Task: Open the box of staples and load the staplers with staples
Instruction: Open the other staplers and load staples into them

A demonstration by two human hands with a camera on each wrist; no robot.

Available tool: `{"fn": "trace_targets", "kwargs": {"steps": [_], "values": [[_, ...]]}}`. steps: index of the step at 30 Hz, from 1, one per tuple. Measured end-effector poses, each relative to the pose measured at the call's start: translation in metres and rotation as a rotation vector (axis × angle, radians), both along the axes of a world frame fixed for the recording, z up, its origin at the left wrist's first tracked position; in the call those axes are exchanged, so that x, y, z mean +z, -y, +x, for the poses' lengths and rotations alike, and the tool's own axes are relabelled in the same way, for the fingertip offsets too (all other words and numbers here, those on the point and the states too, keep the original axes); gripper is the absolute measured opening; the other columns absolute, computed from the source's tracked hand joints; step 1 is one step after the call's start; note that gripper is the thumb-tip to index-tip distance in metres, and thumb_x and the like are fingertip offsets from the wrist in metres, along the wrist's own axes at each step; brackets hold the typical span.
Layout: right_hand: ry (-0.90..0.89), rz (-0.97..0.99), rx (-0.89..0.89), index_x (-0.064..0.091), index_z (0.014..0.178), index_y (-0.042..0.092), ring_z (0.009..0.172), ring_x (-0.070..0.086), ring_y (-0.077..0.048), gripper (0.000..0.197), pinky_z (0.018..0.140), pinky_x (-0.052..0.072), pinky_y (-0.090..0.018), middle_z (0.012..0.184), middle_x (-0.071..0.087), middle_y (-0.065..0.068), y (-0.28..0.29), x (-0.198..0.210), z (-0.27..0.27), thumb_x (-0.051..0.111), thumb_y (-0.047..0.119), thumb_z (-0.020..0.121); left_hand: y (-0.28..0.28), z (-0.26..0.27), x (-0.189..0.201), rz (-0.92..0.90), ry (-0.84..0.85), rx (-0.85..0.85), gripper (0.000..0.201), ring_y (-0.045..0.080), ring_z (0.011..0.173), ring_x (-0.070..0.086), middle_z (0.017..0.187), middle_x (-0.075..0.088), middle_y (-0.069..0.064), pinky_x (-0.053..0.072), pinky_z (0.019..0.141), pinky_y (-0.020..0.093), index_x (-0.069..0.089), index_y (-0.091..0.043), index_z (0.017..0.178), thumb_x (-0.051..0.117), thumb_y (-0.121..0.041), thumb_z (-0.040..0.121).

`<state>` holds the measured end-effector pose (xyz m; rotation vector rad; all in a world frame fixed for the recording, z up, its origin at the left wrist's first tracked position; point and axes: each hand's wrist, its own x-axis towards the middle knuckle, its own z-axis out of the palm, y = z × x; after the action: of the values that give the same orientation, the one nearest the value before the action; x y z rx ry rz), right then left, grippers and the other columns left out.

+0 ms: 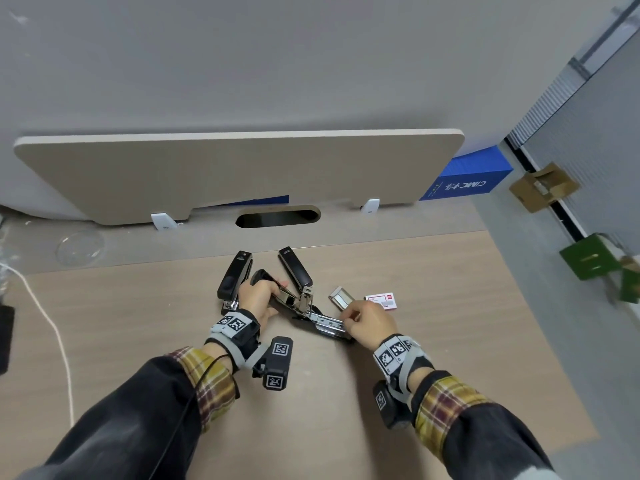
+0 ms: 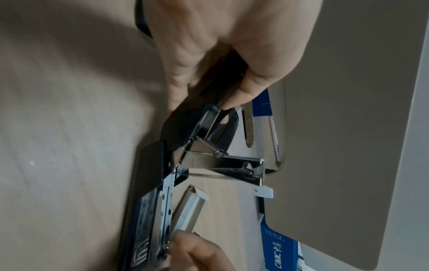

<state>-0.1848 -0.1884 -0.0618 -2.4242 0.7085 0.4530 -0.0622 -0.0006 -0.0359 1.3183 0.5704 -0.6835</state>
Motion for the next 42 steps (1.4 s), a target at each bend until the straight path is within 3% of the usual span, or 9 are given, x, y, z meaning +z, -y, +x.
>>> {"fn": "trace_targets", "kwargs": {"steps": [5, 9, 19, 22, 25, 30, 33, 36, 42], "values": [[0.091, -0.119, -0.142, 0.065, 0.087, 0.026, 0.087, 0.062, -0.020, 0.013, 0.070, 0.047, -0.029, 0.084, 0.069, 0.007, 0.014, 0.000, 0.012, 0.052, 0.027, 0.085, -0.004, -0.002, -0.009, -0.019, 0.022, 0.013, 0.031, 0.034, 0.096, 0.066, 0.099, 0.067, 0.025, 0.056, 0.078, 0.042, 0.058, 0.000, 0.088, 0.037, 0.018, 0.073], [0.065, -0.171, -0.061, 0.068, 0.089, 0.024, 0.090, 0.064, -0.021, 0.015, 0.072, 0.050, -0.030, 0.090, 0.070, 0.004, 0.015, -0.014, 0.028, 0.055, 0.031, 0.085, -0.006, -0.001, -0.022, -0.025, 0.022, 0.028, 0.030, 0.036, 0.102, 0.065, 0.096, 0.069, 0.020, 0.053, 0.090, 0.050, 0.058, -0.003, 0.091, 0.041, 0.015, 0.074], [0.006, -0.354, 0.112, 0.062, 0.091, 0.014, 0.087, 0.064, -0.031, 0.016, 0.070, 0.046, -0.033, 0.096, 0.065, -0.006, 0.002, -0.030, 0.043, 0.054, 0.027, 0.087, -0.010, -0.003, -0.034, -0.066, 0.048, 0.039, 0.028, 0.035, 0.097, 0.064, 0.096, 0.068, 0.020, 0.053, 0.093, 0.052, 0.060, -0.003, 0.092, 0.045, 0.014, 0.076], [-0.019, -0.197, -0.055, 0.066, 0.085, 0.020, 0.085, 0.063, -0.024, 0.011, 0.069, 0.045, -0.029, 0.090, 0.067, 0.001, 0.008, -0.026, 0.043, 0.059, 0.028, 0.082, -0.010, -0.003, -0.033, -0.073, 0.048, 0.035, 0.028, 0.033, 0.098, 0.065, 0.098, 0.067, 0.019, 0.054, 0.089, 0.050, 0.060, -0.004, 0.093, 0.045, 0.013, 0.077], [0.001, 0.054, -0.226, 0.064, 0.071, 0.021, 0.076, 0.065, -0.018, 0.005, 0.072, 0.054, -0.030, 0.076, 0.068, 0.006, 0.019, -0.027, 0.039, 0.065, 0.026, 0.072, -0.010, -0.004, -0.031, -0.063, 0.058, 0.028, 0.026, 0.029, 0.096, 0.066, 0.098, 0.067, 0.016, 0.056, 0.085, 0.045, 0.059, -0.006, 0.092, 0.046, 0.013, 0.080], [0.098, 0.393, -0.390, 0.059, 0.073, 0.006, 0.035, 0.053, 0.002, 0.010, 0.039, 0.038, -0.010, 0.059, 0.054, 0.001, 0.024, -0.009, 0.032, 0.066, 0.003, 0.080, -0.012, -0.013, -0.024, -0.029, 0.109, 0.020, 0.023, 0.017, 0.078, 0.065, 0.089, 0.068, 0.009, 0.056, 0.060, 0.028, 0.062, -0.006, 0.098, 0.055, 0.007, 0.081], [0.126, 0.470, -0.449, 0.060, 0.065, 0.005, 0.035, 0.051, -0.009, 0.016, 0.035, 0.034, -0.014, 0.051, 0.054, -0.002, 0.026, -0.007, 0.030, 0.061, 0.000, 0.080, -0.014, -0.018, -0.024, -0.003, 0.115, -0.009, 0.023, 0.011, 0.072, 0.065, 0.084, 0.065, 0.004, 0.057, 0.068, 0.030, 0.058, -0.012, 0.101, 0.061, 0.002, 0.082], [0.158, 0.577, -0.499, 0.062, 0.062, 0.005, 0.041, 0.046, -0.016, 0.018, 0.034, 0.029, -0.016, 0.056, 0.062, -0.011, 0.029, -0.004, 0.026, 0.058, 0.001, 0.080, -0.016, -0.019, -0.023, 0.024, 0.096, -0.050, 0.026, 0.013, 0.078, 0.066, 0.087, 0.067, 0.002, 0.054, 0.082, 0.036, 0.057, -0.014, 0.105, 0.064, -0.001, 0.083], [0.156, 0.742, -0.531, 0.056, 0.072, 0.006, 0.046, 0.061, -0.017, 0.015, 0.037, 0.044, -0.019, 0.067, 0.071, -0.014, 0.021, 0.009, 0.019, 0.056, -0.002, 0.085, -0.017, -0.021, -0.017, 0.105, 0.087, -0.084, 0.023, 0.023, 0.081, 0.062, 0.089, 0.064, 0.009, 0.054, 0.077, 0.037, 0.058, -0.010, 0.103, 0.066, -0.004, 0.082]]}}
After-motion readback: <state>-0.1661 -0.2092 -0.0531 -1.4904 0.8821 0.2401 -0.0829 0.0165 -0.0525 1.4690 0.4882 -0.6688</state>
